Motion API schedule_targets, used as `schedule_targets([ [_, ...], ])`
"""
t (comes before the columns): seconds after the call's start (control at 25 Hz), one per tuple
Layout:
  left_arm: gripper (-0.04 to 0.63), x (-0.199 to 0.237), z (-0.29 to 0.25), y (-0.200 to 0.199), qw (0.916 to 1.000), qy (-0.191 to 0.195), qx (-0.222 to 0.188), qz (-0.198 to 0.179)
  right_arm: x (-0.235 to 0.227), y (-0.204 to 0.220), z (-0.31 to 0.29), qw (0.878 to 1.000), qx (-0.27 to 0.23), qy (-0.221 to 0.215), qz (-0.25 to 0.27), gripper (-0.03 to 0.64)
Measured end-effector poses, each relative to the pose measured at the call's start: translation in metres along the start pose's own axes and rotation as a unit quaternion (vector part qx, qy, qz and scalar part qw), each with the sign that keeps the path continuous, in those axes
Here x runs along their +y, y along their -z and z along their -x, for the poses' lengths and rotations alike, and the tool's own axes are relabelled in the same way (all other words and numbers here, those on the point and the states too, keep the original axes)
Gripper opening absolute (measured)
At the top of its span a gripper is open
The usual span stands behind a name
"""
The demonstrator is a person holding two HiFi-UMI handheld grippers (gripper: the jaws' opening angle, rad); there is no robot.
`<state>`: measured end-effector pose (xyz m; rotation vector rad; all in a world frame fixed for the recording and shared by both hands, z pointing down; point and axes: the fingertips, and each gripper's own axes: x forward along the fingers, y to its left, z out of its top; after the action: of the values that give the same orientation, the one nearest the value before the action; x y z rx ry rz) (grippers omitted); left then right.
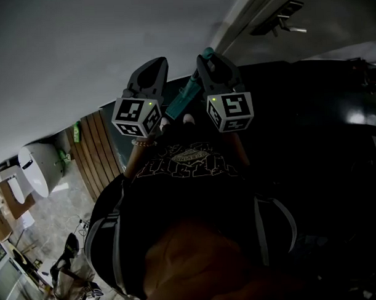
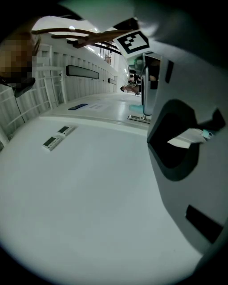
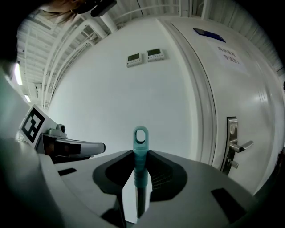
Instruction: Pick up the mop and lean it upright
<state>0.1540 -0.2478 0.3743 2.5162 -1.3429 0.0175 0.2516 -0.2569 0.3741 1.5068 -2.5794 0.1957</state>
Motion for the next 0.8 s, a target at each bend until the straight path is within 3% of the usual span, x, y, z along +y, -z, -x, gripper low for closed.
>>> schedule_targets([
  [0.36,0.038,0.0035,-0.0010,-0.0077,0.9998,0.002,-0.020,0.005,-0.0014,-0.0083,-0.0010,1.000,-0.004,-0.005,0.009,0.107],
  [0.8,0.038,0.0008,-0.0079,-0.0059,0.9999,-0.008,-0.014,-0.002,-0.0076,-0.0111,-0.0048,1.000,-0.004,-0.018,0.012,0.107],
])
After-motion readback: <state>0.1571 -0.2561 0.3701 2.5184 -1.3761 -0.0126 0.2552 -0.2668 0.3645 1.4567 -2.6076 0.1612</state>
